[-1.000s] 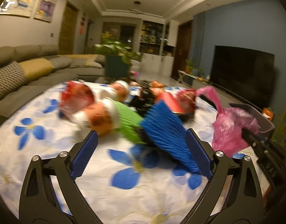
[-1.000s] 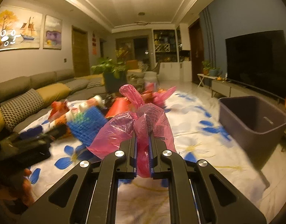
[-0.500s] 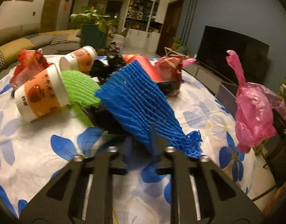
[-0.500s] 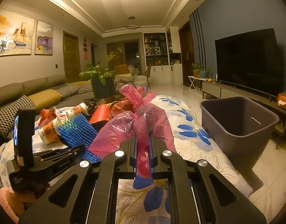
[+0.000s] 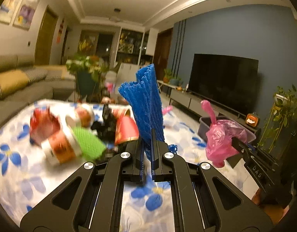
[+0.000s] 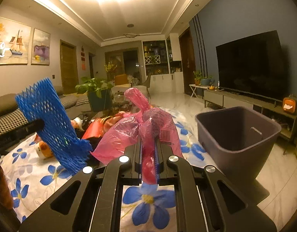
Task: Collect trash
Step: 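Carry the pink bag and blue foam net over the grey bin with both tools, then open both tools to drop the pink bag and blue net into the bin, then move both open tools back toward the trash on the table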
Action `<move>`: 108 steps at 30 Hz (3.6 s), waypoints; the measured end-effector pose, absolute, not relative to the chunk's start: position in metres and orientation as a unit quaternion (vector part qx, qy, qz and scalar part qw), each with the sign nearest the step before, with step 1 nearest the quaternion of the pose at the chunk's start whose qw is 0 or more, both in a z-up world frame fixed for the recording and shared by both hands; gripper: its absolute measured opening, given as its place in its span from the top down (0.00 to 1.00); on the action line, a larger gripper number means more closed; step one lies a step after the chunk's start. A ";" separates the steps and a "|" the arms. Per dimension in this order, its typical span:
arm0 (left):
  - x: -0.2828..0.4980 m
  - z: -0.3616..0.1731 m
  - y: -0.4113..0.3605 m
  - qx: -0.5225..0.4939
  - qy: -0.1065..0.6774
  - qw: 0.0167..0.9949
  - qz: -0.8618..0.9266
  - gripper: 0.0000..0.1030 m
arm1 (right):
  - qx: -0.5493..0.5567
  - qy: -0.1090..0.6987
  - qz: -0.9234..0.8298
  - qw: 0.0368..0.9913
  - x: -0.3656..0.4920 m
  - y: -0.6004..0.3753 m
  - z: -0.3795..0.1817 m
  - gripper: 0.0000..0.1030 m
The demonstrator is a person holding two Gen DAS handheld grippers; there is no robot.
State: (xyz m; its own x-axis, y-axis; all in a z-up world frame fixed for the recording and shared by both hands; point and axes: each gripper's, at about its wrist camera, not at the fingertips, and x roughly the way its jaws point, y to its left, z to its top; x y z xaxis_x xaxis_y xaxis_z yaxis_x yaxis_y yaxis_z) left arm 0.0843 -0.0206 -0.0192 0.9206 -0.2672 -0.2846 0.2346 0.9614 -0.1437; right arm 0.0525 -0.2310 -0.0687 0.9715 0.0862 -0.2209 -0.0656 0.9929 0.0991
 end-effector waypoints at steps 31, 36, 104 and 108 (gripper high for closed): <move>0.198 0.018 -0.246 -0.011 0.108 0.947 -0.303 0.95 | 0.020 0.049 -0.170 0.984 0.082 -0.396 -0.037 0.90; 0.211 0.011 -0.264 -0.010 0.114 0.942 -0.315 0.95 | 0.023 0.050 -0.171 0.984 0.094 -0.404 -0.037 0.90; 0.117 -0.032 0.001 -0.034 0.139 0.990 -0.019 0.06 | 0.040 0.073 -0.060 0.995 0.046 -0.246 -0.052 0.13; 0.106 -0.038 0.026 -0.033 0.141 0.989 0.011 0.06 | 0.032 0.082 -0.032 0.996 0.051 -0.218 -0.054 0.13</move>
